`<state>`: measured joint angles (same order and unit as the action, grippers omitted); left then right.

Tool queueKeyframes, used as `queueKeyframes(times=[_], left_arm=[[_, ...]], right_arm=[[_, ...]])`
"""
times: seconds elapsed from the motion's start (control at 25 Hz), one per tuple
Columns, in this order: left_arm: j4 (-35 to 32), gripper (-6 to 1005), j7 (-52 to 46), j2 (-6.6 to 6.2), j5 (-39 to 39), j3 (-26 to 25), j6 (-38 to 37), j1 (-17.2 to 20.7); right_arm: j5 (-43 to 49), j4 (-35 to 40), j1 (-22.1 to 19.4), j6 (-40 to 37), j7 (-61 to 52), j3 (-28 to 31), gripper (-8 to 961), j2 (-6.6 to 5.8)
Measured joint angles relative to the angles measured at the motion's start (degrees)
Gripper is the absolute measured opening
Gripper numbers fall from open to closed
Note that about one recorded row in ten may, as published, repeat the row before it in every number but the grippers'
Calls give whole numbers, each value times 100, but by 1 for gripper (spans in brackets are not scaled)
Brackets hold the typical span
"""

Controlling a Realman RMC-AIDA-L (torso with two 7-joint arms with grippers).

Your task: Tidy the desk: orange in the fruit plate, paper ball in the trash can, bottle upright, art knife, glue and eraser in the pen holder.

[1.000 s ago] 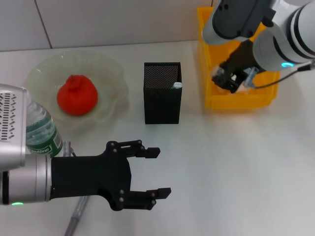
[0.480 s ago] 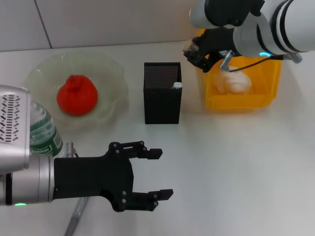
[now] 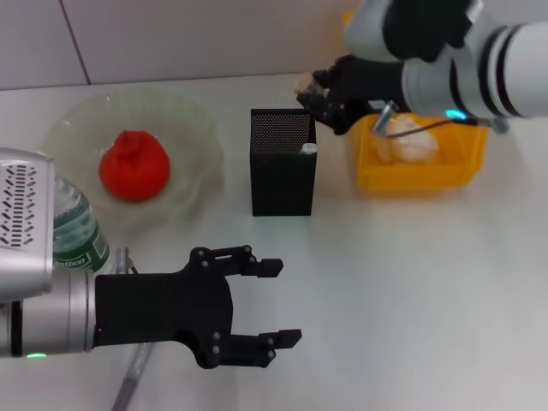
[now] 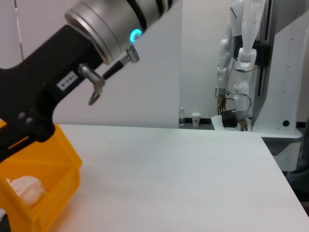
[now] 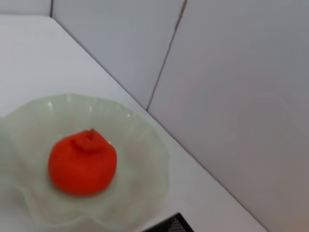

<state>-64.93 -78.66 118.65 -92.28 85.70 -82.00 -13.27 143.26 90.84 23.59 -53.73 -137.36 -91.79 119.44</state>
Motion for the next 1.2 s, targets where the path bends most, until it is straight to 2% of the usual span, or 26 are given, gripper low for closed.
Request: queueKeyframes(times=[0.12, 0.2, 0.24, 0.28, 0.32, 0.44, 0.68, 1.0, 1.2], left_arm=[[0, 786, 0, 0, 0, -1, 0, 0], [6, 786, 0, 0, 0, 0, 0, 0], [6, 786, 0, 0, 0, 0, 0, 0], [19, 786, 0, 1, 0, -1, 0, -9], [19, 786, 0, 1, 0, -1, 0, -9], [77, 786, 12, 7, 0, -1, 0, -53], [261, 786, 170, 9, 120, -1, -3, -132], [289, 786, 276, 9, 164, -1, -2, -134], [297, 786, 298, 9, 170, -1, -1, -128]], right_arm=[[-492, 49, -229, 100, 342, 132, 259, -1], [-1365, 99, -544, 110, 921, 478, 259, -4], [-1365, 99, -544, 110, 921, 478, 259, -4], [-1899, 113, -728, 94, 1304, 687, 259, -4], [-1899, 113, -728, 94, 1304, 687, 259, -4], [-2637, 50, -1025, 13, 1855, 1089, 260, -7], [-3573, -447, -1146, -359, 2570, 1522, 260, -28], [-3683, -814, -1060, -417, 2694, 1574, 259, -27], [-4307, -1141, -1009, -696, 3231, 1715, 259, -31]])
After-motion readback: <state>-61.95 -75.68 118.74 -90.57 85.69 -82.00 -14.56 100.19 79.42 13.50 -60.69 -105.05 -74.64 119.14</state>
